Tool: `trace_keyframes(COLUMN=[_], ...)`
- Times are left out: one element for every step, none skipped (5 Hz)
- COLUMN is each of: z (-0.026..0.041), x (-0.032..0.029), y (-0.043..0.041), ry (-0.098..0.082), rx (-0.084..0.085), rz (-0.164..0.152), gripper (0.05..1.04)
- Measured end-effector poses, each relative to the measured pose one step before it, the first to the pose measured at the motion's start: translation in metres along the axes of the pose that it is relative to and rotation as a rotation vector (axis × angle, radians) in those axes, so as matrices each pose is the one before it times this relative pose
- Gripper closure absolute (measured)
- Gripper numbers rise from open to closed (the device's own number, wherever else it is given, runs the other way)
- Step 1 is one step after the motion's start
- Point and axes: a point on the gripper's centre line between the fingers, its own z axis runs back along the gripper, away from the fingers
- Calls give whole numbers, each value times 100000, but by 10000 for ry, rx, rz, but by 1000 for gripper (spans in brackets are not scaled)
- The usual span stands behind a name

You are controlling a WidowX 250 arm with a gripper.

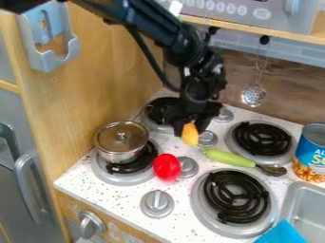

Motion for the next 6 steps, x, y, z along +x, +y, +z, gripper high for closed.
trace_keyframes(z=[-1145, -1219, -192, -748, -11, 2016], x=[-161, 7, 245, -85, -366, -94], y=[68, -279, -198, -4, -165, -326], ry=[5, 2, -95, 38, 199, 300], rx=[277, 222, 9, 243, -138, -582], rz=[-36, -56, -14, 320, -30, -557], gripper=[399, 398, 398, 327, 83, 77])
